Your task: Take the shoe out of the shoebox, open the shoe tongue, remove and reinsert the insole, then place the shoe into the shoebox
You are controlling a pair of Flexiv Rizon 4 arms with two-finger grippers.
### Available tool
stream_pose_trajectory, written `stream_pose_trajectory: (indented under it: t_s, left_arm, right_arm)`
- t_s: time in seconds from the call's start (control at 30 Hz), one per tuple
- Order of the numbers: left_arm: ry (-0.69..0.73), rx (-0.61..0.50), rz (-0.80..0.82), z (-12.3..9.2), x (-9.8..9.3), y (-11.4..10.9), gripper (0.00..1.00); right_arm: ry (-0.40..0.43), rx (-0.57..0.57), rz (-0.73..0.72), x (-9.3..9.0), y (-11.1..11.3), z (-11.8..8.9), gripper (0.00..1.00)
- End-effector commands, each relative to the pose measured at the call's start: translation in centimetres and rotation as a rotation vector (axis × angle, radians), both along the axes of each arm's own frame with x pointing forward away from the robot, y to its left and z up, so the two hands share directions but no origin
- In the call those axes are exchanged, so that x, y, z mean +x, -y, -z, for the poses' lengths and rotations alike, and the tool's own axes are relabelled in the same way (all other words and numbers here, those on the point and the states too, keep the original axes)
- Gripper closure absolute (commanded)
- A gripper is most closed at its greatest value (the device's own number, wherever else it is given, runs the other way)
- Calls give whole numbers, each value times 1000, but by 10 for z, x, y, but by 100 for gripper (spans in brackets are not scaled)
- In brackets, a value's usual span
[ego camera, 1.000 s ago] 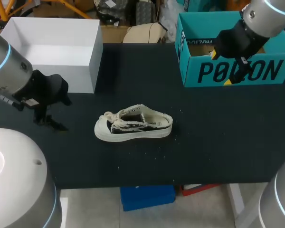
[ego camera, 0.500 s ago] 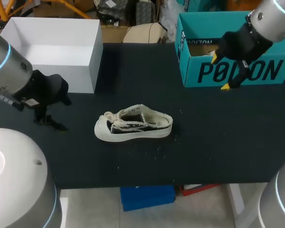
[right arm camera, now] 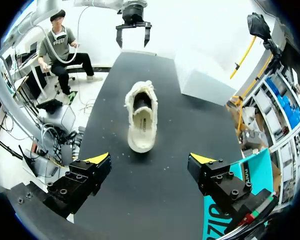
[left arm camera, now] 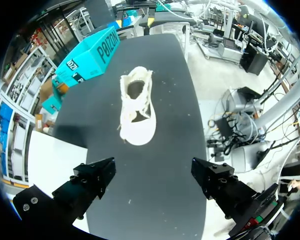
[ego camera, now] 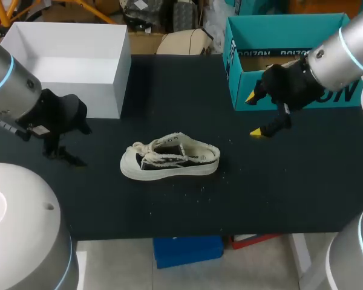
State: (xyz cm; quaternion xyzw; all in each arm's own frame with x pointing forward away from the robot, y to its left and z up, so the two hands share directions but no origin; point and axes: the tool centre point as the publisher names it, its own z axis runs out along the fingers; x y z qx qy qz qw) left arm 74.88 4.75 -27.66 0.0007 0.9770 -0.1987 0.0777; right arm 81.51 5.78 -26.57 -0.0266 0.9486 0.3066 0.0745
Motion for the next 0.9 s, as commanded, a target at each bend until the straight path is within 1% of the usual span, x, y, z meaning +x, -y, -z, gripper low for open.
stream_pose_trajectory:
  t_s: [0.03,0.23,0.4,0.53,0.7,0.9]
  left_arm:
    - [4,-1,0,2,0,0,0]
    - [4,-1,0,2,0,0,0]
    - [4,-1,0,2,0,0,0]
    - [4,-1,0,2,0,0,0]
    - [4,-1,0,2,0,0,0]
    - [4,-1,0,2,0,0,0]
  right_arm:
    - [-6,87,-3,-3,-23,26,0]
    - [-30,174,-12,-14,-38,38,0]
    - [-33,206,-14,-17,-46,52,0]
    - [-22,215,-18,-13,-52,65,0]
    - [-7,219,-6,-4,-57,81,0]
    - [-28,238,1,4,-64,96,0]
